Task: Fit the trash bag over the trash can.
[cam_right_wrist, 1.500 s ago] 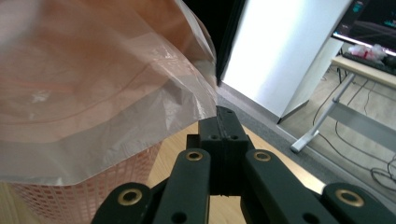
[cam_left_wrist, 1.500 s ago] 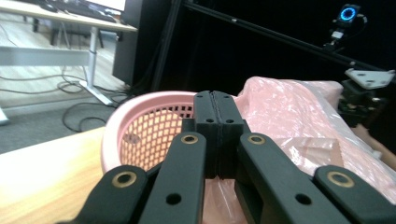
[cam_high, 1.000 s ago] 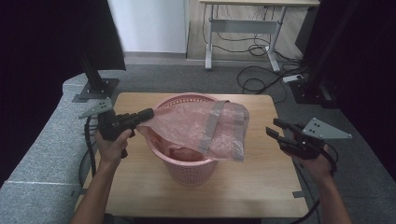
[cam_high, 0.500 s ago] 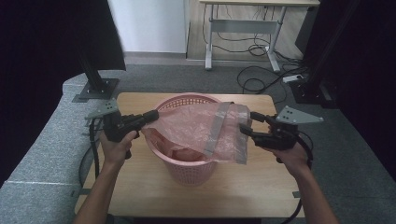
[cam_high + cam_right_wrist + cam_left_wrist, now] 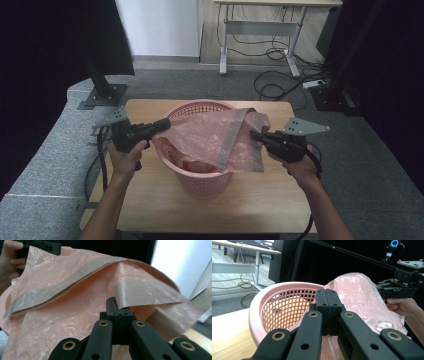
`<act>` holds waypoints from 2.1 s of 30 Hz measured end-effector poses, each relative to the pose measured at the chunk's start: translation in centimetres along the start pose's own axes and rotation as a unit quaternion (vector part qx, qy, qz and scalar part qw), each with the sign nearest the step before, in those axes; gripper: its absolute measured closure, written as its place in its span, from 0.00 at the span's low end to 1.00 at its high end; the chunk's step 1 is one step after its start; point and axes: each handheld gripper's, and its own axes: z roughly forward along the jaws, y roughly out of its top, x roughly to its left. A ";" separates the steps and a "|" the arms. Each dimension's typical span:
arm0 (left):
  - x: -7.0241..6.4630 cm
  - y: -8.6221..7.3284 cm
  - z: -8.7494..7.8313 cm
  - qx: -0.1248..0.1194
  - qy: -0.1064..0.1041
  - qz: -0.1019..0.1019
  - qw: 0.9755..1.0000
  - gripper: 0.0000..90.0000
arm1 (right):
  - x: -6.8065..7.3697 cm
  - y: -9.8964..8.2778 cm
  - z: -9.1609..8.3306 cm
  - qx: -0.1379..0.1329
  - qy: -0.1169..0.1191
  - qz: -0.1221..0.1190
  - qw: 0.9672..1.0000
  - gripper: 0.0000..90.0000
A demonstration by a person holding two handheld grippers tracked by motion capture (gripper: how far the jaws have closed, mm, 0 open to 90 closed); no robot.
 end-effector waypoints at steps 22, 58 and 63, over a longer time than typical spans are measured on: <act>1.2 0.6 -1.6 -0.010 0.024 -0.002 1.000 1.00 | -2.5 -1.8 -5.2 0.020 -0.105 -0.067 0.992 1.00; 0.0 0.9 -1.0 0.003 -0.005 0.003 1.000 1.00 | -3.2 -0.6 -6.7 -0.010 -0.072 -0.035 0.997 0.45; 0.1 0.8 -0.8 0.005 -0.006 0.000 1.000 1.00 | -2.4 0.6 -3.1 -0.008 -0.057 -0.049 0.997 0.46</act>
